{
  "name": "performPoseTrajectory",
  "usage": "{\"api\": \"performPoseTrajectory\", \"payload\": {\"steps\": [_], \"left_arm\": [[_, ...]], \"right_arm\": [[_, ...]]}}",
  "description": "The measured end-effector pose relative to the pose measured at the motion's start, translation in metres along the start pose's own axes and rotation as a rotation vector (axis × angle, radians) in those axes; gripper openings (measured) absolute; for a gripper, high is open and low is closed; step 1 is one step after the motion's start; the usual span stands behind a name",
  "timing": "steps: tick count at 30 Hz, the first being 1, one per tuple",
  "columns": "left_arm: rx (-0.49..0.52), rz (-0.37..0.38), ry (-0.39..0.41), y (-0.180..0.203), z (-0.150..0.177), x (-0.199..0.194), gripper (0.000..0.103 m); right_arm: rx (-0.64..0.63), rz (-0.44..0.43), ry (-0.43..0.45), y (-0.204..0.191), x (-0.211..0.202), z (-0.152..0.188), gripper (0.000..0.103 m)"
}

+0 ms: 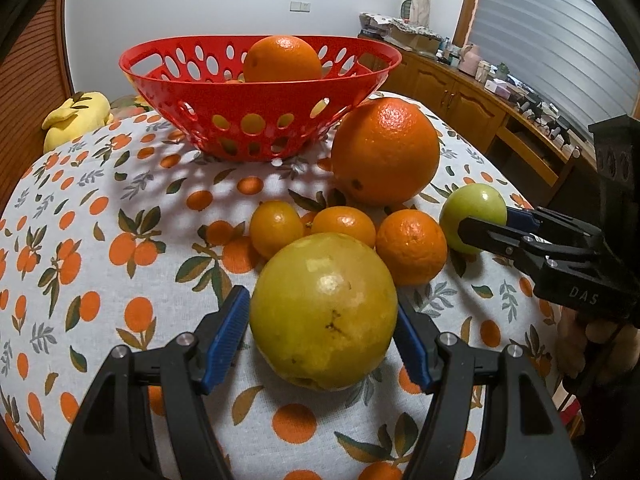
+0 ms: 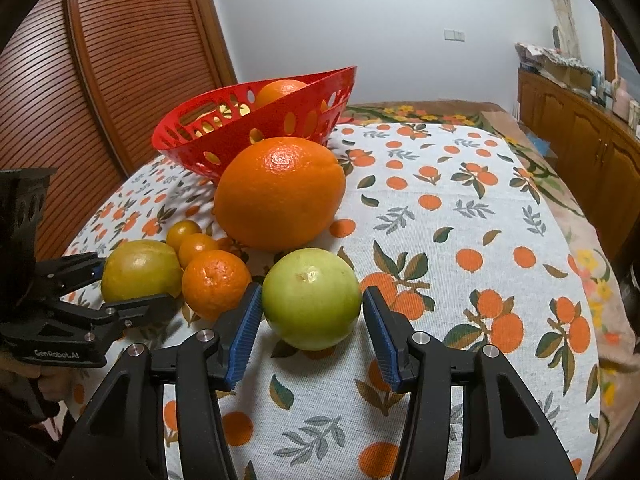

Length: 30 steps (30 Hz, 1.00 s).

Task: Organize fruits
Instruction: 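Close the left tool on the yellow pomelo while the right tool closes on the green lime, then lift the pomelo and lime and carry both over the red basket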

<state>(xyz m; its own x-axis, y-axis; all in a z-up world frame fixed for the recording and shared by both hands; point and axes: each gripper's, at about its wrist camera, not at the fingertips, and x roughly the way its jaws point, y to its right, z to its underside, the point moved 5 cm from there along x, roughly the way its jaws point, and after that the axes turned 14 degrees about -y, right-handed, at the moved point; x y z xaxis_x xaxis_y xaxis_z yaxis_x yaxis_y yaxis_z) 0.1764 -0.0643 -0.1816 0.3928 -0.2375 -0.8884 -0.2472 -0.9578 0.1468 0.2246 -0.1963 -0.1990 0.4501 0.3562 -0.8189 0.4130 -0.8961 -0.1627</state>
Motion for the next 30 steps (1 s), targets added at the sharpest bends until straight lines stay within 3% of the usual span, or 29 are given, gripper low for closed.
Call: {"api": "performPoseTrajectory", "payload": {"steps": [11, 15, 21, 30], "left_arm": [[-0.002, 0.022, 0.033, -0.001, 0.0, -0.008, 0.069], [0.0, 0.039, 0.047, -0.001, 0.001, -0.013, 0.062], [-0.013, 0.038, 0.056, -0.003, 0.004, -0.017, 0.061], [-0.032, 0.044, 0.123, -0.011, -0.001, -0.046, 0.061]], "right_arm": [[-0.007, 0.001, -0.003, -0.001, 0.002, 0.0, 0.053], [-0.009, 0.003, -0.002, -0.001, 0.002, 0.0, 0.053], [-0.009, 0.003, -0.003, -0.002, 0.002, 0.0, 0.053], [-0.014, 0.004, -0.002, -0.003, 0.002, 0.001, 0.051]]}}
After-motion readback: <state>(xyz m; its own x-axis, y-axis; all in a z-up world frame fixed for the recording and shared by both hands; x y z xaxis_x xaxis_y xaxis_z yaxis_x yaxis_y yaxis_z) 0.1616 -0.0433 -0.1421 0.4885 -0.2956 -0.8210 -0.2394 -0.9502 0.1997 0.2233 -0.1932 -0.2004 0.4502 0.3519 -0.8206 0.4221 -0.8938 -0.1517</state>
